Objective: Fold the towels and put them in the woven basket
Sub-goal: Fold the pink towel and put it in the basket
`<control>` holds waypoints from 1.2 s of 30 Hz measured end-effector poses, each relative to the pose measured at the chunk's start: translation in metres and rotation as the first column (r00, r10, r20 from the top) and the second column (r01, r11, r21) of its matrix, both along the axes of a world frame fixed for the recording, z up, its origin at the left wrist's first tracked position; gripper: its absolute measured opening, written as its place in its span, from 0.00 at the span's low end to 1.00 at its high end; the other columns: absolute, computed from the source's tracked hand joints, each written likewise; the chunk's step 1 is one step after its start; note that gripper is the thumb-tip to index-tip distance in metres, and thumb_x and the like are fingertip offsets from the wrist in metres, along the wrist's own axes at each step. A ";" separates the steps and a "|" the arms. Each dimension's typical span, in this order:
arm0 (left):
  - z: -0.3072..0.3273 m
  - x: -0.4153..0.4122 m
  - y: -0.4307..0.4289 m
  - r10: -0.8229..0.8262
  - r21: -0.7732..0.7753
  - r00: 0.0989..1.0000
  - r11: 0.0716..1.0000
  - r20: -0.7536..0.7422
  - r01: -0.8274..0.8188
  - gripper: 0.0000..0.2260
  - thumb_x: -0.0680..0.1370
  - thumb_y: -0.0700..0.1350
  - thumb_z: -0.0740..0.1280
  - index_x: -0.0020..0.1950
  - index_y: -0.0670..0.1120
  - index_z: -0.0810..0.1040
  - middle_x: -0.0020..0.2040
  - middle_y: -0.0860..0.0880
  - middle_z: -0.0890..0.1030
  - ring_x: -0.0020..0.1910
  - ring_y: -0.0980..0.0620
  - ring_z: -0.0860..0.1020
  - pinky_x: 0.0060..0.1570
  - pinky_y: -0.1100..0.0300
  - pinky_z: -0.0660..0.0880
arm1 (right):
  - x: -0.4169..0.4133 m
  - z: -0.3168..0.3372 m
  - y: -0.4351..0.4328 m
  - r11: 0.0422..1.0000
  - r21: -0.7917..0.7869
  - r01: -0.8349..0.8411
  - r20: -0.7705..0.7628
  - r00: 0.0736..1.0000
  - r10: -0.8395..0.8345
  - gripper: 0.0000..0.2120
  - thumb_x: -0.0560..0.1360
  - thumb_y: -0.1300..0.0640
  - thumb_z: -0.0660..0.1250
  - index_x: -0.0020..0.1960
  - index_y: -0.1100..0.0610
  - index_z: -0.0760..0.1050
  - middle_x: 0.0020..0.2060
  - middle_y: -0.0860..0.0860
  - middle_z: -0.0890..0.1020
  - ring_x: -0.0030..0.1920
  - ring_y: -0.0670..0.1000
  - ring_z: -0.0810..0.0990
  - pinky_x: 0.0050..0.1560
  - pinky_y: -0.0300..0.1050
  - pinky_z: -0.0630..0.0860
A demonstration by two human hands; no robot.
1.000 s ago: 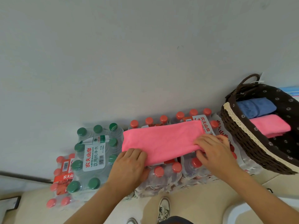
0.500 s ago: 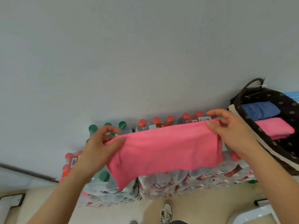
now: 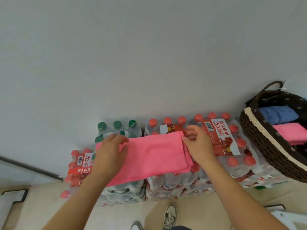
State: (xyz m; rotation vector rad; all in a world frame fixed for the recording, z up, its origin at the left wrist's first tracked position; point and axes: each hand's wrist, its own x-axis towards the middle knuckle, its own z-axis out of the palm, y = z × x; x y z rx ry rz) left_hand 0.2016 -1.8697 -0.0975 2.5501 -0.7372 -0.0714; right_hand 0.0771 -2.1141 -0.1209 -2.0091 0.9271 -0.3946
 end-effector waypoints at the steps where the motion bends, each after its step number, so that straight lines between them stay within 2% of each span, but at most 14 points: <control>1: 0.001 -0.014 -0.016 -0.086 -0.020 0.996 0.996 -0.034 0.086 0.07 0.74 0.42 0.69 0.51 0.48 0.81 0.48 0.50 0.80 0.45 0.50 0.77 0.46 0.58 0.73 | -0.004 0.000 -0.002 1.000 -0.024 0.001 -0.009 1.000 -0.001 0.12 0.73 0.60 0.71 0.55 0.53 0.76 0.45 0.45 0.80 0.44 0.43 0.78 0.47 0.38 0.76; 4: -0.007 -0.044 -0.066 -0.267 -0.043 0.961 0.963 -0.074 0.264 0.06 0.74 0.45 0.67 0.49 0.46 0.82 0.44 0.49 0.80 0.41 0.50 0.76 0.41 0.60 0.71 | -0.010 -0.004 -0.005 0.997 -0.057 -0.057 -0.049 0.997 0.054 0.08 0.73 0.60 0.70 0.51 0.52 0.79 0.43 0.45 0.81 0.42 0.41 0.78 0.46 0.37 0.76; 8: -0.016 -0.052 -0.120 -0.306 0.037 0.951 0.951 -0.052 0.308 0.11 0.78 0.51 0.61 0.42 0.45 0.76 0.40 0.48 0.77 0.37 0.49 0.74 0.40 0.54 0.71 | -0.012 -0.006 -0.009 0.979 -0.140 -0.149 -0.053 0.988 0.142 0.07 0.73 0.60 0.70 0.51 0.53 0.81 0.42 0.46 0.80 0.40 0.39 0.76 0.43 0.29 0.70; 12: -0.023 -0.050 -0.147 -0.274 0.126 0.961 0.953 -0.026 0.275 0.15 0.78 0.55 0.57 0.38 0.47 0.72 0.36 0.49 0.77 0.33 0.50 0.75 0.35 0.54 0.74 | -0.007 -0.005 -0.015 0.950 -0.245 -0.192 -0.040 0.981 0.188 0.05 0.73 0.59 0.70 0.48 0.52 0.81 0.41 0.45 0.79 0.39 0.42 0.76 0.44 0.37 0.73; 15: -0.027 -0.050 -0.156 -0.220 0.222 0.975 0.950 -0.027 0.221 0.13 0.77 0.53 0.57 0.36 0.48 0.68 0.34 0.50 0.75 0.31 0.50 0.74 0.29 0.58 0.67 | -0.001 -0.004 -0.019 0.925 -0.257 -0.281 -0.097 0.959 0.265 0.06 0.75 0.59 0.67 0.48 0.54 0.83 0.43 0.49 0.82 0.45 0.49 0.78 0.49 0.44 0.74; 18: -0.025 -0.051 -0.160 -0.163 0.278 0.987 0.948 -0.004 0.158 0.14 0.76 0.55 0.57 0.34 0.49 0.66 0.32 0.51 0.72 0.31 0.49 0.73 0.29 0.59 0.64 | 0.003 -0.003 -0.024 0.903 -0.235 -0.359 -0.177 0.929 0.324 0.10 0.76 0.61 0.64 0.51 0.53 0.83 0.46 0.51 0.83 0.49 0.51 0.77 0.51 0.44 0.72; 21: -0.020 -0.053 -0.167 -0.177 0.333 0.984 0.930 0.037 0.155 0.12 0.75 0.56 0.57 0.36 0.51 0.70 0.36 0.51 0.77 0.33 0.50 0.75 0.30 0.59 0.64 | 0.005 -0.003 -0.031 0.916 -0.108 -0.386 -0.184 0.914 0.363 0.13 0.77 0.63 0.62 0.54 0.52 0.83 0.49 0.50 0.83 0.51 0.50 0.78 0.53 0.43 0.73; 24: -0.016 -0.054 -0.174 -0.188 0.394 0.982 0.905 0.036 0.159 0.10 0.76 0.54 0.57 0.40 0.52 0.72 0.40 0.50 0.80 0.37 0.49 0.78 0.28 0.59 0.60 | 0.012 -0.002 -0.044 0.903 0.138 -0.406 -0.175 0.888 0.426 0.13 0.77 0.62 0.61 0.53 0.55 0.83 0.50 0.48 0.84 0.50 0.47 0.81 0.54 0.42 0.75; 26: -0.016 -0.053 -0.175 -0.174 0.399 0.984 0.905 0.024 0.151 0.09 0.76 0.53 0.58 0.38 0.52 0.68 0.40 0.50 0.80 0.38 0.48 0.78 0.29 0.59 0.60 | 0.017 -0.002 -0.051 0.870 0.248 -0.426 -0.172 0.864 0.472 0.12 0.77 0.60 0.61 0.42 0.61 0.82 0.37 0.53 0.82 0.36 0.50 0.77 0.43 0.47 0.74; 27: -0.015 -0.053 -0.174 -0.169 0.385 0.986 0.911 0.019 0.148 0.09 0.76 0.53 0.58 0.38 0.52 0.67 0.40 0.50 0.80 0.37 0.48 0.78 0.30 0.59 0.62 | 0.019 0.000 -0.054 0.859 0.283 -0.427 -0.165 0.860 0.482 0.15 0.78 0.58 0.61 0.35 0.64 0.76 0.30 0.54 0.75 0.30 0.51 0.70 0.36 0.47 0.69; 28: -0.015 -0.054 -0.172 -0.165 0.372 0.986 0.917 0.025 0.144 0.08 0.76 0.52 0.58 0.38 0.51 0.67 0.39 0.50 0.79 0.36 0.48 0.78 0.30 0.59 0.62 | 0.020 0.003 -0.055 0.850 0.316 -0.421 -0.158 0.860 0.485 0.18 0.78 0.55 0.62 0.32 0.63 0.71 0.28 0.55 0.69 0.28 0.50 0.65 0.33 0.46 0.63; 30: -0.016 -0.056 -0.167 -0.194 0.342 0.978 0.927 0.080 0.156 0.09 0.76 0.52 0.58 0.37 0.51 0.66 0.33 0.51 0.77 0.28 0.49 0.72 0.27 0.60 0.60 | 0.026 0.005 -0.056 0.851 0.344 -0.396 -0.163 0.868 0.469 0.21 0.77 0.50 0.63 0.29 0.58 0.68 0.26 0.54 0.66 0.27 0.49 0.62 0.32 0.44 0.60; 33: -0.022 -0.061 -0.162 -0.254 0.318 0.963 0.924 0.096 0.212 0.07 0.74 0.48 0.63 0.37 0.49 0.71 0.29 0.51 0.76 0.22 0.50 0.70 0.22 0.61 0.58 | 0.036 0.003 -0.055 0.877 0.229 -0.422 -0.239 0.849 0.471 0.25 0.73 0.45 0.67 0.24 0.58 0.68 0.22 0.51 0.67 0.25 0.49 0.64 0.30 0.45 0.63; 36: -0.024 -0.067 -0.156 -0.275 0.289 0.960 0.925 0.058 0.247 0.02 0.72 0.45 0.67 0.39 0.49 0.76 0.31 0.52 0.78 0.24 0.52 0.75 0.22 0.60 0.62 | 0.041 -0.002 -0.049 0.889 0.051 -0.455 -0.327 0.834 0.445 0.18 0.71 0.49 0.69 0.29 0.59 0.77 0.24 0.51 0.77 0.29 0.51 0.75 0.33 0.45 0.71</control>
